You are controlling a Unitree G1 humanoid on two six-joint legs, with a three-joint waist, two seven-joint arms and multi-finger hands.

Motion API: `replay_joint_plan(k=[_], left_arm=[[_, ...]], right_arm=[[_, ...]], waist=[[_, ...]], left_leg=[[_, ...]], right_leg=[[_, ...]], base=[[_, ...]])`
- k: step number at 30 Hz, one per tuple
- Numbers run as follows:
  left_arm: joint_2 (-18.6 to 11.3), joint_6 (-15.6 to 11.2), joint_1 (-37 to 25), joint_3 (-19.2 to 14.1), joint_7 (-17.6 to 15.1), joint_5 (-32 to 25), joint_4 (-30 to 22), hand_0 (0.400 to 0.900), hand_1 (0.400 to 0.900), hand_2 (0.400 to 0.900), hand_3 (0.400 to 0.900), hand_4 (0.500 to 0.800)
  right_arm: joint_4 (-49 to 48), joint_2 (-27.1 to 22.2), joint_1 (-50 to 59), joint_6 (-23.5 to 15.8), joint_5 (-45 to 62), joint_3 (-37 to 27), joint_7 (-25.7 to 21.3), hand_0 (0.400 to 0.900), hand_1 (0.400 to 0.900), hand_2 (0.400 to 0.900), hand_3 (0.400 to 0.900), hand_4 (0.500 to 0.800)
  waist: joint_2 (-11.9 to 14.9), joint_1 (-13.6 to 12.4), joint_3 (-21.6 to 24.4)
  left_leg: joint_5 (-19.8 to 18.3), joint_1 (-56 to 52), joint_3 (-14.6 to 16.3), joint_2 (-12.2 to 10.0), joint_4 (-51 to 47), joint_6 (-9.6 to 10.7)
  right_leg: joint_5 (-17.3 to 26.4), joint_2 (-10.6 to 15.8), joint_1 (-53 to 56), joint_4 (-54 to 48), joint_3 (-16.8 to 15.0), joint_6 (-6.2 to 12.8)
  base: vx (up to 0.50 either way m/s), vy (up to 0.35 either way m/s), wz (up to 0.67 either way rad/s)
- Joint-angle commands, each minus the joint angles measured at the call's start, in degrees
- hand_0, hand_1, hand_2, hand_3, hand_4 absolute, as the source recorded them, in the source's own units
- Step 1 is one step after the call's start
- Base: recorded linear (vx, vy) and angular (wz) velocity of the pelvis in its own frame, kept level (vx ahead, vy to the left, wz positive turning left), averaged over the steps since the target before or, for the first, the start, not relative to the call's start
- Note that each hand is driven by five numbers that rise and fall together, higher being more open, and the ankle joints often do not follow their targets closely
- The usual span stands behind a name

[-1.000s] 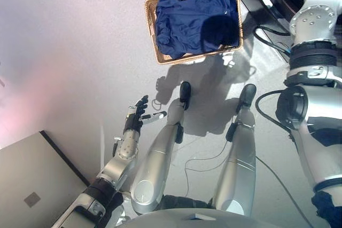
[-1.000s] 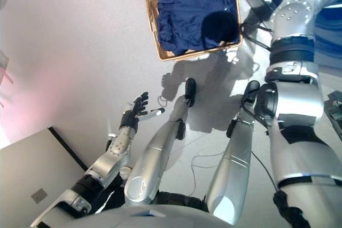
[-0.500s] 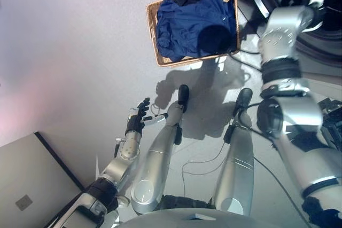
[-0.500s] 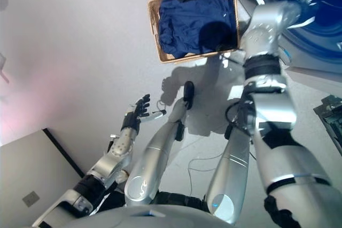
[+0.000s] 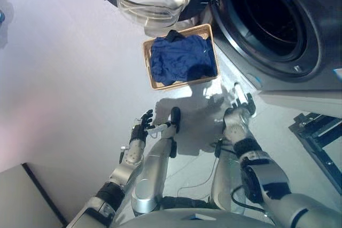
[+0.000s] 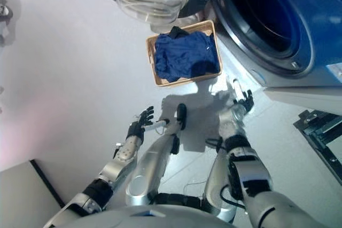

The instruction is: Put the clothes in the basket into the washing machine.

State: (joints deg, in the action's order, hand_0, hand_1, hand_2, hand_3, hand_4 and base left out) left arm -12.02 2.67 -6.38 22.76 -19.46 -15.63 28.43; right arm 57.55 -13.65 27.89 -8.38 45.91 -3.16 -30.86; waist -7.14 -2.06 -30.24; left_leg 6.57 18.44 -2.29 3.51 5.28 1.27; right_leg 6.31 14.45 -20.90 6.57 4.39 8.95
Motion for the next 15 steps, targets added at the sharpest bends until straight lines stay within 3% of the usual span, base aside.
replay_joint_plan(k=[1, 2, 5, 15], left_arm=[[-2.5, -0.5, 4.5, -4.2, 1.3, 3.5, 2.4, 0.9, 0.9, 0.9, 0.9, 0.8], [-3.4, -0.8, 5.8, -6.1, 2.7, 4.4, 2.6, 0.9, 0.9, 0.9, 0.9, 0.8], [-4.1, -0.6, 7.4, -8.4, 4.4, 5.9, 3.5, 0.9, 0.9, 0.9, 0.9, 0.8], [-4.1, 0.4, 10.1, -12.8, 6.8, 10.2, 9.8, 0.9, 0.9, 0.9, 0.9, 0.8]], right_arm=[[1.6, -6.1, -4.4, 4.5, -15.1, 1.4, 2.9, 0.9, 0.9, 0.9, 0.9, 0.8], [3.1, -8.1, -7.9, 6.9, -21.9, 1.3, 3.5, 0.9, 0.9, 0.9, 0.9, 0.8], [5.3, -8.9, -12.0, 9.5, -28.7, 1.7, 6.3, 0.9, 0.9, 0.9, 0.9, 0.8], [12.5, -6.8, -20.4, 13.4, -37.6, 0.4, 10.3, 0.9, 0.9, 0.9, 0.9, 0.8]], waist=[[2.9, 0.5, 6.6], [3.6, 0.6, 8.2], [4.6, 0.6, 10.1], [6.6, 1.0, 16.6]], left_leg=[[-4.9, -1.8, -0.7, 0.6, -0.1, 0.5], [-5.4, -3.7, -0.8, 0.3, -0.5, 0.4], [-5.8, -6.3, -0.8, 0.0, -1.3, 0.5], [-5.6, -14.6, -1.3, -2.2, -6.3, 0.7]], right_leg=[[-1.0, -2.3, 3.7, -0.1, 2.2, -0.37], [-1.1, -2.6, 5.6, -1.1, 2.4, -0.29], [-1.2, -3.3, 8.3, -2.5, 2.8, -0.33], [-2.5, -5.0, 15.9, -5.3, 4.1, -0.4]], base=[[0.1, -0.065, 0.02], [0.11, -0.069, 0.01], [0.09, -0.064, -0.02], [0.09, -0.058, 0.06]])
